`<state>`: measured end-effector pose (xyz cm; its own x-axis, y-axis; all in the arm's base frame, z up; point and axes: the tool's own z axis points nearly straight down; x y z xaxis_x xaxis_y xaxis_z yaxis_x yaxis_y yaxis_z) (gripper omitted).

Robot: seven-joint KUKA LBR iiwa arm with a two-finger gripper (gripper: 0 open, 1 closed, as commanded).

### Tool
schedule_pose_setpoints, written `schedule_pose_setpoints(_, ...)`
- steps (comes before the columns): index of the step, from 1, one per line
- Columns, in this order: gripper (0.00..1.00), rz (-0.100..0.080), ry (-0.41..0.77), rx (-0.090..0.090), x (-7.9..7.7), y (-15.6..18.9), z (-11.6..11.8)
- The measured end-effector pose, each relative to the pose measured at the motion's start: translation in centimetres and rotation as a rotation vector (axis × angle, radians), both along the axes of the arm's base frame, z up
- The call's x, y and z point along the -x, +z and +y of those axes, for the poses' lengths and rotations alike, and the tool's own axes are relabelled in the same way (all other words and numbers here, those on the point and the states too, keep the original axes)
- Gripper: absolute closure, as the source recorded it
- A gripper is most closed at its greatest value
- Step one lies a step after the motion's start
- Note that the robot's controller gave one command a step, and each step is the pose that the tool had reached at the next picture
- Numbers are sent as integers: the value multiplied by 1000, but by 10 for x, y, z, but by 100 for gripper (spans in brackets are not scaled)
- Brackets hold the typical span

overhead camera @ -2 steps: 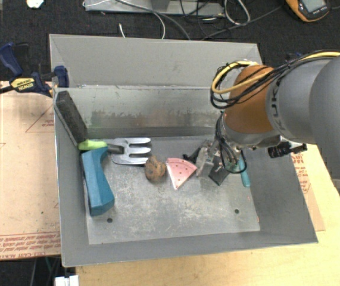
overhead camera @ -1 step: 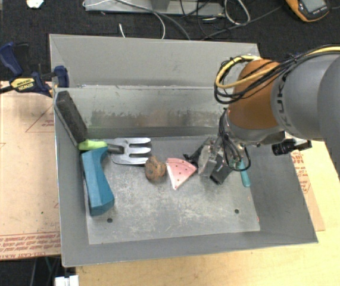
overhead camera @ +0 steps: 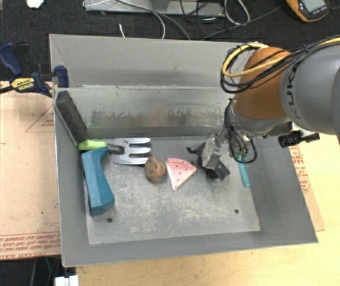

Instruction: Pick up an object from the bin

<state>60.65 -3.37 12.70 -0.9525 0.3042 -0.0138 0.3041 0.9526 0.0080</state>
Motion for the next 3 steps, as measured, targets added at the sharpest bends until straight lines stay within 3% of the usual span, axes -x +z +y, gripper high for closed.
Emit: schedule_pose_setpoints(3, 100, -7, 3, 0, -2, 51, 0)
